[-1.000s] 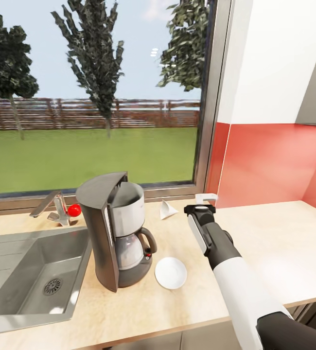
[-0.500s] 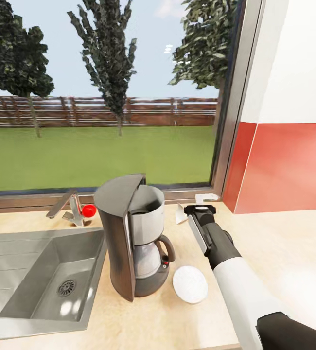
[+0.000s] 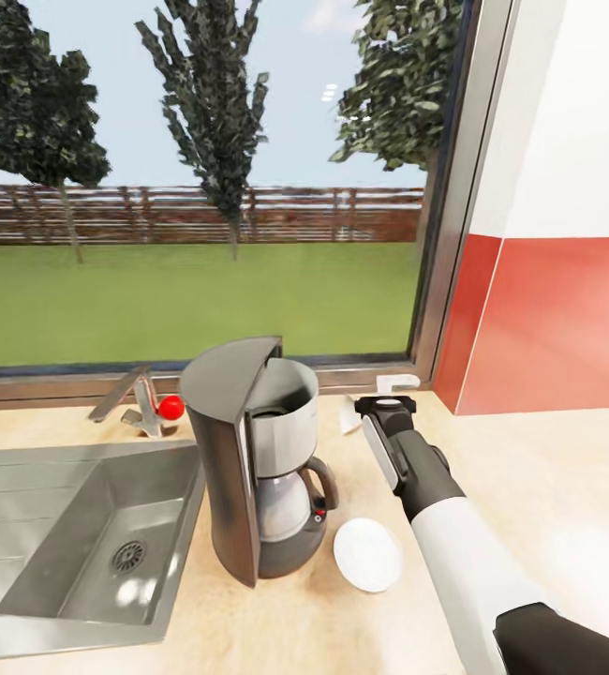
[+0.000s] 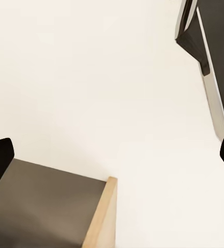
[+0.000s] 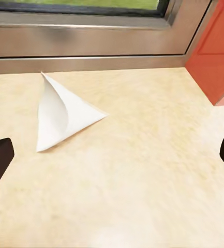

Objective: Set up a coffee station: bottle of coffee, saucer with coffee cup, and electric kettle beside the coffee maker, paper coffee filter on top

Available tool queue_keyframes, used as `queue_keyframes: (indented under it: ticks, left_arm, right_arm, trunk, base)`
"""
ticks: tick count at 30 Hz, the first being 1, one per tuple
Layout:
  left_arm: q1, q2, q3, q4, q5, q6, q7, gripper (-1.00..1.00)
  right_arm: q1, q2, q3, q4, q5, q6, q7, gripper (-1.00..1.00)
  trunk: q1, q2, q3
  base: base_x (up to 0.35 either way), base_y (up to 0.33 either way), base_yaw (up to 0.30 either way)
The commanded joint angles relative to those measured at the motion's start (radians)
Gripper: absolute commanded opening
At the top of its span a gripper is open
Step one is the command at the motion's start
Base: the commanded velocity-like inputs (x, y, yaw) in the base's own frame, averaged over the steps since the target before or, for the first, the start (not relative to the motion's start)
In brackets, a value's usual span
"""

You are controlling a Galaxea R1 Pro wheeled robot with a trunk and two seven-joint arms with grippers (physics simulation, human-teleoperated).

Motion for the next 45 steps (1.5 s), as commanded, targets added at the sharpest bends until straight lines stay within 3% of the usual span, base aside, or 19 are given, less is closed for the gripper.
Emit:
queue_keyframes:
  ticks: [1,19,45]
  left_arm:
    - [-0.001,0.001,0.006,0.002,0.002,-0.007,0.001,1.0]
    - [0.002,-0.003,0.007,0.003,0.003,0.003,-0.002,1.0]
    - [0.003,-0.004,0.007,0.003,0.003,0.003,0.003,1.0]
  right_arm:
    - [-0.001,0.0,0.002,0.0,-0.004,0.004,-0.007,1.0]
    - [-0.001,0.0,0.002,0.173,-0.011,0.002,-0.005,1.0]
    - [-0.001,0.0,-0.002,0.182,-0.009,0.002,-0.007,1.0]
  trunk:
    - [0.001,-0.002,-0.002]
    - [0.001,-0.002,-0.003]
    - [0.001,-0.002,-0.016]
  base:
    - [0.197,-0.153,0.0]
    - [0.064,-0.014,0.013]
    - [0.043,-0.022,0.038]
